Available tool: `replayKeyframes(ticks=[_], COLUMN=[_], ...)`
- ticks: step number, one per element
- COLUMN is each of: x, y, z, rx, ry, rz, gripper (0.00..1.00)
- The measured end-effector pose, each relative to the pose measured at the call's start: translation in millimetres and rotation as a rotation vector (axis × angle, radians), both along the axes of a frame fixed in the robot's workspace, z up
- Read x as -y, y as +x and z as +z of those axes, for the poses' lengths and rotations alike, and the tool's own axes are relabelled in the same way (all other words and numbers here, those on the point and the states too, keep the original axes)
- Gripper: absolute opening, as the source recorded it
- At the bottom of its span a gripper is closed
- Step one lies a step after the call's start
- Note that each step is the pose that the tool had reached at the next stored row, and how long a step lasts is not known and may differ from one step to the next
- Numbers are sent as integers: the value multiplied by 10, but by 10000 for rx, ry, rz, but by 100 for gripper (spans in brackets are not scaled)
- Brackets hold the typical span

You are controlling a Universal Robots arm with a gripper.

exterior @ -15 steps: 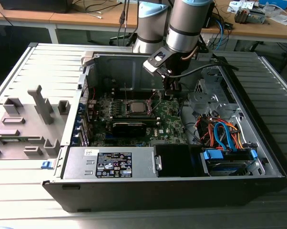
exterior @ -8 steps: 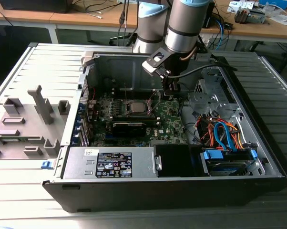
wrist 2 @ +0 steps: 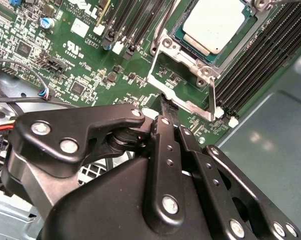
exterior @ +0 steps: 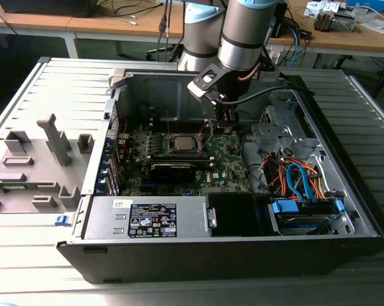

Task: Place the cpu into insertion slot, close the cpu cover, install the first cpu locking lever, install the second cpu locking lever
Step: 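Close the cpu cover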

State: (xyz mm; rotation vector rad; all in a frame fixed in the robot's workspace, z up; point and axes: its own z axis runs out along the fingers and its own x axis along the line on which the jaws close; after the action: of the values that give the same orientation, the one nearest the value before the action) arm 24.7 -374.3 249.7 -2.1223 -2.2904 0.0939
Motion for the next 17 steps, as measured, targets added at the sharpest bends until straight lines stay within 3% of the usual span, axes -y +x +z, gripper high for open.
replayKeyframes(ticks=[17], x=[0], y=[-88], z=[-1], rx=[0], ry=[0], rz=[0], gripper=[11])
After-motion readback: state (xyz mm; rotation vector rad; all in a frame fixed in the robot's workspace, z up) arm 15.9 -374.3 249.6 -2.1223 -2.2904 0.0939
